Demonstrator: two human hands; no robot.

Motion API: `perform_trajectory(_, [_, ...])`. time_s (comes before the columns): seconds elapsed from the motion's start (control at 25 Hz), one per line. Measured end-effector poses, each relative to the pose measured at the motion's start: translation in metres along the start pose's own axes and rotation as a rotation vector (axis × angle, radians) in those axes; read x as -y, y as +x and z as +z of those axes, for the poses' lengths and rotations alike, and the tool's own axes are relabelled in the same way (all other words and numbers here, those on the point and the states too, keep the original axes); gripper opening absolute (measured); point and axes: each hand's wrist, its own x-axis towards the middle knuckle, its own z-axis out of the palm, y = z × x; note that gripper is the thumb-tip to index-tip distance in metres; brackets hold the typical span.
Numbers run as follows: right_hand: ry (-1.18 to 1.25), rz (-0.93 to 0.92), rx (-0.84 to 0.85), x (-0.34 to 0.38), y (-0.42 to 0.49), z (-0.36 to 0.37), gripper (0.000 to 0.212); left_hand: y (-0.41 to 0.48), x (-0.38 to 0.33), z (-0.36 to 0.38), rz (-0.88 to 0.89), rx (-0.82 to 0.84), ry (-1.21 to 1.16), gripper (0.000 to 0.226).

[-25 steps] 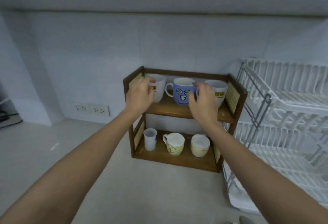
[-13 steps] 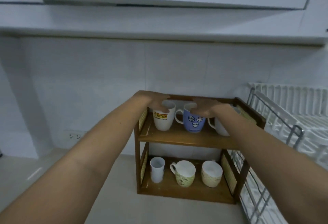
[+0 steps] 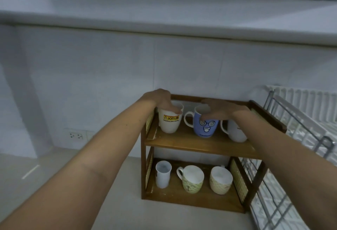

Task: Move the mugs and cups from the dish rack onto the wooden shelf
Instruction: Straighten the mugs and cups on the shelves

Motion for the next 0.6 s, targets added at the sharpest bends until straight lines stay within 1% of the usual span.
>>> perform_trajectory(0.08, [0.048, -0.025, -0.010, -0.002, -0.001, 0.001, 0.081, 0.003, 0.001, -0.003, 0.016, 0.009, 0.030, 0.081])
perform_trajectory(0.2, [0.070, -0.074, -0.025, -0.004, 0.001, 0.003, 0.083, 0.004, 0.005, -0.005, 0.030, 0.021, 0.042, 0.084])
perform_trajectory(0.4, [0.087, -0.072, -0.032, -0.009, 0.006, 0.004, 0.084, 0.005, 0.008, -0.004, 0.041, 0.013, 0.005, 0.082])
perform_trajectory(0.52, [0.124, -0.070, 0.025, -0.014, 0.004, 0.003, 0.091, 0.006, 0.009, -0.003, 0.028, 0.036, -0.013, 0.083])
perform_trajectory(0.6, [0.190, -0.041, 0.042, -0.023, -0.002, -0.012, 0.088, 0.003, 0.004, -0.005, 0.049, 0.038, 0.010, 0.085])
